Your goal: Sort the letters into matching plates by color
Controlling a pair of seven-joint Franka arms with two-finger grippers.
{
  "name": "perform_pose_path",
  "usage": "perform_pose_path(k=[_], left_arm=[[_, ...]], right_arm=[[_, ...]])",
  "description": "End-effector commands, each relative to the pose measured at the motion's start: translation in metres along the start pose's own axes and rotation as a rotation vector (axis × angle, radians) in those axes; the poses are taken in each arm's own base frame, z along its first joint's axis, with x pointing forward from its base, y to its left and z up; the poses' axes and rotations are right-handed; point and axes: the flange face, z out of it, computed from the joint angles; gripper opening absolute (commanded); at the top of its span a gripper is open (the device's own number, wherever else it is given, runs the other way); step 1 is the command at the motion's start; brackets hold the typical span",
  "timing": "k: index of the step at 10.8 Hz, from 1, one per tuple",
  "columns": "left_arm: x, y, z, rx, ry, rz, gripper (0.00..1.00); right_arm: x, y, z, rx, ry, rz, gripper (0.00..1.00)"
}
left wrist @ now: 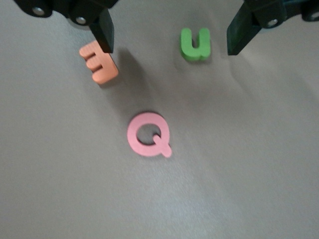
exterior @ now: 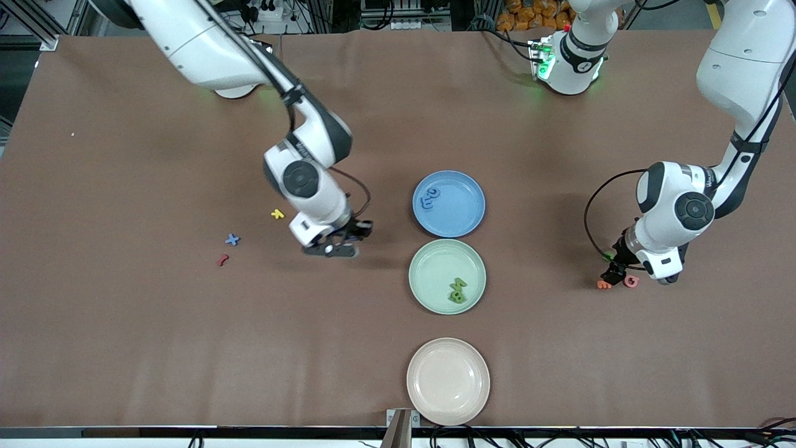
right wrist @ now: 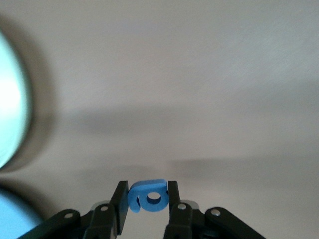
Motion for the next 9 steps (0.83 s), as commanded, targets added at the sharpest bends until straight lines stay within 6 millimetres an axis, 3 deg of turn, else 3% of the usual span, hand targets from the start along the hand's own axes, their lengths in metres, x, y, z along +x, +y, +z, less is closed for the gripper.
perform_pose_path(k=[1, 4, 7, 8, 9], left_arm=[[-0.011, 0.000, -0.003, -0.002, 0.015, -0.014, 1.00], [-0.006, -0.003, 0.004, 0.005, 0.009, -0.025, 1.00], [-0.009, -0.004, 0.009, 0.012, 0.003, -0.012, 1.00], [-0.010, -0.004, 0.012, 0.016, -0.001, -0.011, 1.00], [-0.010, -0.005, 0.013, 0.019, -0.003, -0.007, 1.00]], right_arm=[[-0.044, -0.075, 0.007, 0.061, 0.022, 0.103, 0.00], [-0.095, -0.142, 0.018, 0.095, 0.015, 0.150, 0.00], [-0.124, -0.168, 0.038, 0.075, 0.042, 0.163, 0.00], [-0.129, -0.174, 0.044, 0.075, 0.041, 0.174, 0.17], [-0.127, -0.173, 0.045, 0.075, 0.037, 0.198, 0.53]])
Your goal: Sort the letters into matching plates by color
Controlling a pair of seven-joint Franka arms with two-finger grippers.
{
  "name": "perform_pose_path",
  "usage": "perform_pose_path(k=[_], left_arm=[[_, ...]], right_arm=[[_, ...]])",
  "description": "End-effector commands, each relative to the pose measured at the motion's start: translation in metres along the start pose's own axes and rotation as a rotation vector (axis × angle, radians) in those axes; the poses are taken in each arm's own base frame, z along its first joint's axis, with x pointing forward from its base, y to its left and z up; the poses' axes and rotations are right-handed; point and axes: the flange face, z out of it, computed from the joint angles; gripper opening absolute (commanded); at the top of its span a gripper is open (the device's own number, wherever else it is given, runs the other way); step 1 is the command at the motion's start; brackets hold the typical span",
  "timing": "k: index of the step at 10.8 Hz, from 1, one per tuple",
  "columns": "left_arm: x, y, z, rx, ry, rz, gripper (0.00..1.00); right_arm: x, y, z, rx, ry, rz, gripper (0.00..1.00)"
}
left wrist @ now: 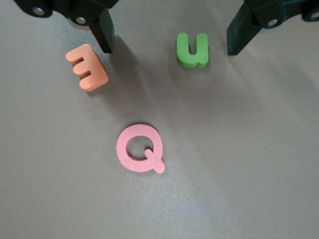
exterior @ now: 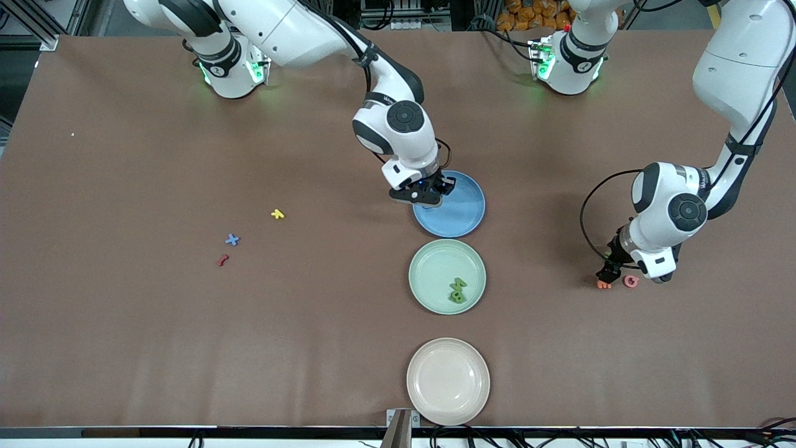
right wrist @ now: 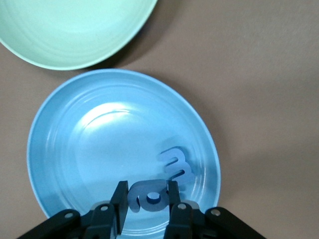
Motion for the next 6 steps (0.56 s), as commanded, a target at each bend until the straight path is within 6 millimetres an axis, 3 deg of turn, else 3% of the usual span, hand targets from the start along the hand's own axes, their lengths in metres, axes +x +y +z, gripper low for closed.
perform_pose_path(k=[1, 2, 3, 4, 6], left_arm=[[-0.002, -0.006, 0.004, 0.010, 0.020, 0.023, 1.00], [0.000, -0.008, 0.003, 0.013, 0.033, 0.032, 0.90], [0.000, -0.008, 0.003, 0.015, 0.032, 0.020, 0.34], [-0.001, -0.009, 0.004, 0.018, 0.030, 0.009, 0.00], [-0.002, -0.010, 0.003, 0.018, 0.031, -0.028, 0.00]], right_arm=[[0.013, -0.006, 0.006, 0.004, 0.020, 0.048, 0.64], [0.022, -0.003, 0.001, 0.001, 0.025, 0.049, 0.68], [0.036, 0.002, -0.005, 0.004, 0.030, 0.063, 0.71], [0.054, 0.010, -0.015, -0.005, 0.032, 0.046, 0.66], [0.102, 0.040, -0.061, -0.079, -0.015, -0.008, 0.63]])
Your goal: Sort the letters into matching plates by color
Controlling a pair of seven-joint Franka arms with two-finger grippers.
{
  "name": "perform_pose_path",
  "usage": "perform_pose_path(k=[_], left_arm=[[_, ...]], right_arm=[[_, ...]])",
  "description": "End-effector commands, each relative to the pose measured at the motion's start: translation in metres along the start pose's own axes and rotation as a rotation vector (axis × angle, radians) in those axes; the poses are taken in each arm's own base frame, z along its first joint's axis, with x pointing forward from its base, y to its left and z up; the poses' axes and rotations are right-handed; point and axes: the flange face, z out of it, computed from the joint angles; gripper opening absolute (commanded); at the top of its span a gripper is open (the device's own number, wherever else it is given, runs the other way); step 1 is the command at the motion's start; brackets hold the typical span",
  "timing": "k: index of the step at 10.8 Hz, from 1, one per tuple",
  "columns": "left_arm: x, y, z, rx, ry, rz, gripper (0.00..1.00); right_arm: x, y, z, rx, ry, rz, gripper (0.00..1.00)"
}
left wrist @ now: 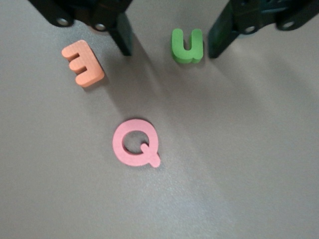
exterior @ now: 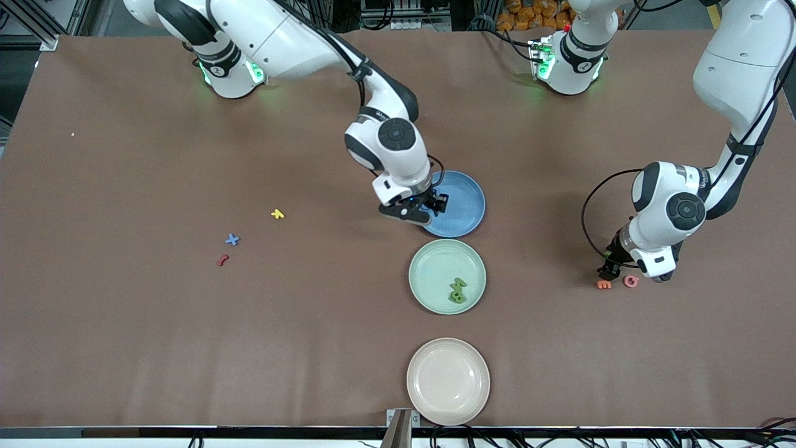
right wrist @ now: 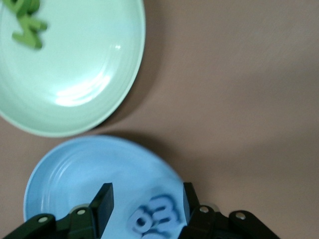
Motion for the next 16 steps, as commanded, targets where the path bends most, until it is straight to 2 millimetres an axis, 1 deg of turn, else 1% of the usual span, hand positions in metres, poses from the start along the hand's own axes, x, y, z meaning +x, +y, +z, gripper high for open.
perform_pose_path(k=[1, 2, 4, 6, 7, 8, 9, 10, 11, 12, 13, 14, 15, 16], left_arm=[[-0.005, -0.005, 0.003, 0.009, 0.014, -0.031, 0.00], [-0.008, -0.002, 0.001, 0.005, 0.016, -0.022, 0.00], [-0.008, 0.005, -0.010, -0.014, 0.028, 0.005, 0.00], [-0.026, 0.028, -0.027, -0.059, 0.023, 0.034, 0.00], [-0.043, 0.046, -0.038, -0.092, 0.011, 0.051, 0.00], [-0.065, 0.065, -0.049, -0.126, -0.003, 0.054, 0.00], [-0.095, 0.089, -0.066, -0.169, -0.011, 0.050, 0.00], [-0.127, 0.115, -0.078, -0.207, -0.019, 0.036, 0.00], [-0.164, 0.143, -0.090, -0.247, -0.044, 0.009, 0.00], [-0.205, 0.167, -0.095, -0.276, -0.078, -0.005, 0.00], [-0.248, 0.179, -0.095, -0.285, -0.102, -0.008, 0.00], [-0.276, 0.181, -0.094, -0.283, -0.109, 0.009, 0.00], [-0.296, 0.181, -0.092, -0.282, -0.107, 0.057, 0.00], [-0.303, 0.180, -0.091, -0.285, -0.074, 0.119, 0.66]], right_arm=[[0.076, 0.052, -0.069, -0.089, -0.064, -0.095, 0.63], [0.098, 0.084, -0.081, -0.109, -0.074, -0.124, 0.61], [0.132, 0.160, -0.087, -0.170, -0.101, -0.223, 0.61], [0.159, 0.240, -0.095, -0.216, -0.132, -0.272, 0.61], [0.177, 0.280, -0.097, -0.228, -0.146, -0.249, 0.61], [0.193, 0.315, -0.098, -0.237, -0.158, -0.189, 0.64], [0.206, 0.348, -0.096, -0.241, -0.172, -0.135, 0.73], [0.219, 0.378, -0.096, -0.239, -0.174, -0.091, 0.77], [0.226, 0.394, -0.097, -0.235, -0.179, -0.096, 0.79], [0.236, 0.415, -0.096, -0.233, -0.184, -0.084, 0.79], [0.245, 0.434, -0.094, -0.225, -0.168, -0.051, 0.76], [0.243, 0.441, -0.081, -0.211, -0.152, -0.045, 0.74], [0.239, 0.449, -0.068, -0.197, -0.132, -0.034, 0.74], [0.238, 0.457, -0.058, -0.188, -0.114, -0.020, 0.73]])
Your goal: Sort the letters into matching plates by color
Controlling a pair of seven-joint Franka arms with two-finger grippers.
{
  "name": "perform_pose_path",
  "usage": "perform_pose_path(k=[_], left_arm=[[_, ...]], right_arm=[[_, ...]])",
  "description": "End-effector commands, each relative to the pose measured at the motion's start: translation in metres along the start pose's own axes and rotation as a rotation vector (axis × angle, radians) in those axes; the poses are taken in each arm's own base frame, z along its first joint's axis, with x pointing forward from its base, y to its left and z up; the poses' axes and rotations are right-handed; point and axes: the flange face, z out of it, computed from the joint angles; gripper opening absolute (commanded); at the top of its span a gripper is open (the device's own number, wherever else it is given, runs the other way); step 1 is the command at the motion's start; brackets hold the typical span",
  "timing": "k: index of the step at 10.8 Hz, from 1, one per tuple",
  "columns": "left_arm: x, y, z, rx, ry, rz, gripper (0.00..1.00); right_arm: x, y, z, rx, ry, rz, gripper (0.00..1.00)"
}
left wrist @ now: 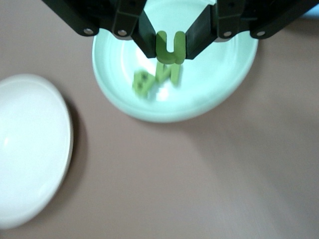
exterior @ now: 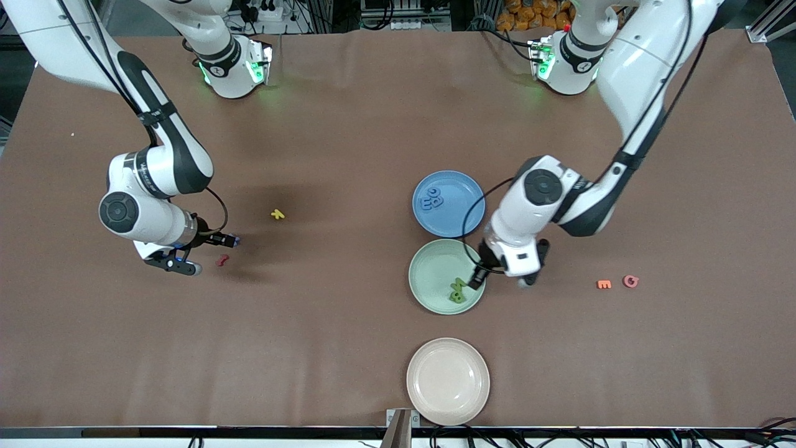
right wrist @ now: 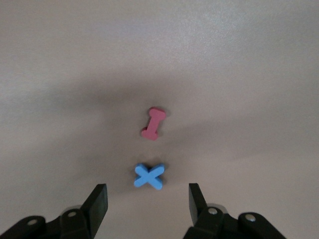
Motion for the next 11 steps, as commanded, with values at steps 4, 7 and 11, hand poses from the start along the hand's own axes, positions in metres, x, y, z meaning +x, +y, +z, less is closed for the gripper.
perform_pose_path(k=[4, 7, 11], left_arm=[[0.032, 0.015, -0.027, 0.026, 0.178, 0.191, 1.00], [0.094, 0.019, -0.052, 0.175, 0.215, 0.352, 1.00], [0.142, -0.015, -0.103, 0.447, 0.019, 0.683, 1.00]], right_arm=[[-0.010, 0.009, 0.048, 0.032, 0.016, 0.031, 0.67], [-0.011, 0.007, 0.059, 0.038, 0.010, 0.028, 0.59], [-0.014, -0.005, 0.055, 0.037, 0.016, 0.004, 0.00]])
